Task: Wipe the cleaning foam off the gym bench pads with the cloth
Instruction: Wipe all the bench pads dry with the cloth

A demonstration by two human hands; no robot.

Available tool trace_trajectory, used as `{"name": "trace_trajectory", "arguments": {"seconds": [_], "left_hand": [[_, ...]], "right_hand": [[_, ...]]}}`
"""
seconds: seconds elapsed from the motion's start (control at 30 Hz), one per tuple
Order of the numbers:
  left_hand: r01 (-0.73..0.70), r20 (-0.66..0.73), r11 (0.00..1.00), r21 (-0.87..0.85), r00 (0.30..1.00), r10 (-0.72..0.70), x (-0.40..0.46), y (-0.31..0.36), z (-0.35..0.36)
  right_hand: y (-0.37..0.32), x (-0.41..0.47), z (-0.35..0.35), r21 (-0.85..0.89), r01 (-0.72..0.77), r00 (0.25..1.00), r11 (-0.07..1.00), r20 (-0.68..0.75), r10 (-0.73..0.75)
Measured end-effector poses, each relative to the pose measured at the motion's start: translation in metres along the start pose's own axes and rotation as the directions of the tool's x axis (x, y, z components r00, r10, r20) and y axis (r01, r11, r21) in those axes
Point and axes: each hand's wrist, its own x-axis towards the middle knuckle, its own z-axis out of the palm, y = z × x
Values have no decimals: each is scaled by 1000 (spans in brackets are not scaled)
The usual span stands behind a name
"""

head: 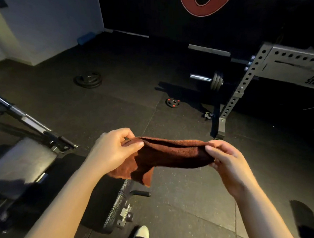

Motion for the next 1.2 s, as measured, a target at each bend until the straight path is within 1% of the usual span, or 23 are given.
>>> {"name": "trace_trajectory", "arguments": {"seconds": [0.03,0.1,0.17,0.23,0.3,0.33,0.43,0.5,0.53,0.57,0.63,0.67,0.73,0.8,0.83,0.9,1.0,1.03,1.1,1.17,1.2], "left_hand": [[44,73,999,-28,996,-42,11,-4,0],[125,227,989,-75,968,-106,34,-14,1],[167,384,979,-116,917,-111,59,-20,5],[240,521,946,-219,849,-94,85,-19,11],[320,603,889,-329,795,-62,117,-17,17],[340,609,862,-375,792,-48,136,-16,19],[391,542,762,-516,838,-63,187,-13,29],[414,465,674,-611,878,-117,218,-10,38],[426,424,604,-673,892,-156,232,-6,42],[439,393,504,-744,897,-201,246,-2,46],[447,377,256,-857,883,-280,271,3,52],[438,379,159,-885,875,-300,283,5,53],[393,365,23,-919,873,-323,305,6,51],[310,314,-76,-948,865,-392,328,4,46],[260,281,-107,-960,855,-436,340,2,43],[170,226,-154,-973,827,-516,362,-6,37],[39,183,-238,-971,763,-620,397,-17,29],[-3,159,-241,-970,746,-647,409,-19,27],[-67,93,-193,-979,696,-712,435,-21,22],[-106,90,-192,-976,606,-791,458,-23,11],[-110,76,-167,-980,569,-819,468,-25,4]], "right_hand": [[-6,15,1,29,-20,1000,999,22,19],[-16,47,5,50,-42,998,998,58,39],[-24,82,10,15,-46,998,999,36,46],[-34,120,15,-14,-41,998,999,44,41],[-48,159,21,-44,-47,997,998,57,49],[-54,178,23,-64,-51,997,997,55,54],[-70,227,30,-136,-34,998,990,41,39],[-76,254,33,-211,57,998,976,34,-51],[-79,265,34,-272,124,992,954,37,-118],[-81,276,36,-345,195,981,918,55,-188],[-79,294,42,-495,316,949,810,149,-279],[-77,302,47,-549,373,928,748,214,-305],[-72,321,59,-570,518,855,638,376,-358],[-66,342,72,-549,630,769,549,542,-340],[-63,354,79,-535,672,726,513,611,-314],[-55,380,95,-494,722,659,484,705,-262],[-41,427,123,-486,762,616,427,747,-250],[-39,445,131,-473,777,603,415,750,-273],[-39,485,147,-415,811,554,412,772,-313],[-48,522,165,-345,836,497,426,807,-321],[-55,538,174,-314,837,476,447,822,-314]]}}
